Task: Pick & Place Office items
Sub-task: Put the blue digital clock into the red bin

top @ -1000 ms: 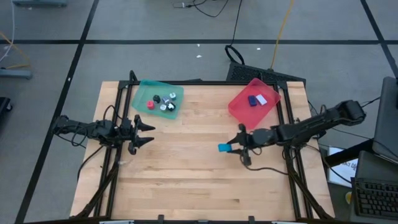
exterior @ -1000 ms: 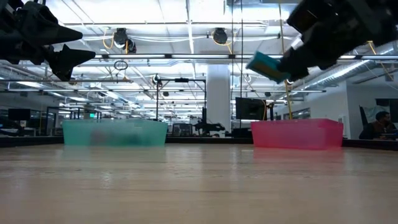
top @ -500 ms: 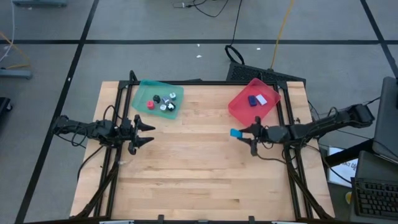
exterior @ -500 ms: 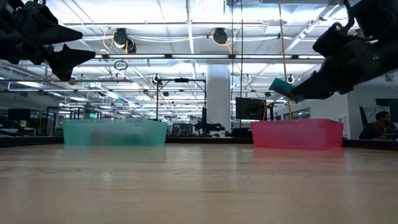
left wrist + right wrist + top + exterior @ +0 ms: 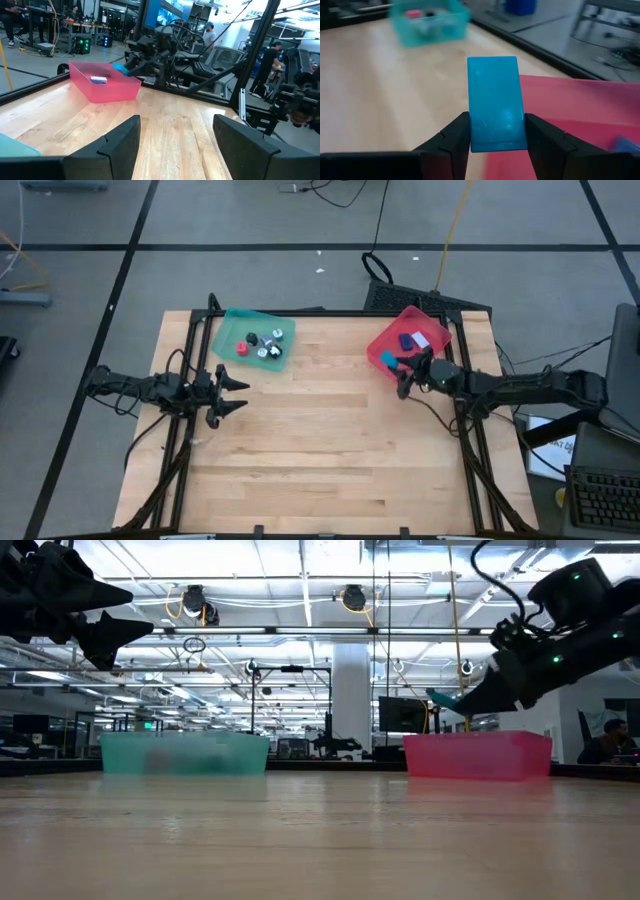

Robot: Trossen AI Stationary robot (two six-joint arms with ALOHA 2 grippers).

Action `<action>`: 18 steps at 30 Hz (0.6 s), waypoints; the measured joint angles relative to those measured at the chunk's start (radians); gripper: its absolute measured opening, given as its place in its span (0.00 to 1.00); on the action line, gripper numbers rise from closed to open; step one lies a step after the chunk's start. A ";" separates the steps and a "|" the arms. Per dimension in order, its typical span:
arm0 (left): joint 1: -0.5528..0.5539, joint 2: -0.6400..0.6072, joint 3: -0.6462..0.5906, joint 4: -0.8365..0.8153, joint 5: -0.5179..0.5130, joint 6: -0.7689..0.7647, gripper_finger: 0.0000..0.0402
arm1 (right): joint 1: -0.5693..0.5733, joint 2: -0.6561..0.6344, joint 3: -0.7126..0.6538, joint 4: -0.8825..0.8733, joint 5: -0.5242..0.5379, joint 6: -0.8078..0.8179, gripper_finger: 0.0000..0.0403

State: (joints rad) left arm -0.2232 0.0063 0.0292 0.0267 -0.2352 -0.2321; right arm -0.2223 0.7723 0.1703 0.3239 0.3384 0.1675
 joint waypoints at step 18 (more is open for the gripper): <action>0.000 0.000 0.000 0.000 0.000 0.000 0.63 | -0.236 0.000 0.000 -0.129 -0.056 0.095 0.40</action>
State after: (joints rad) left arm -0.2234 0.0063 0.0292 0.0269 -0.2356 -0.2321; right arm -0.4587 0.7723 0.1707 0.1946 0.2825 0.2630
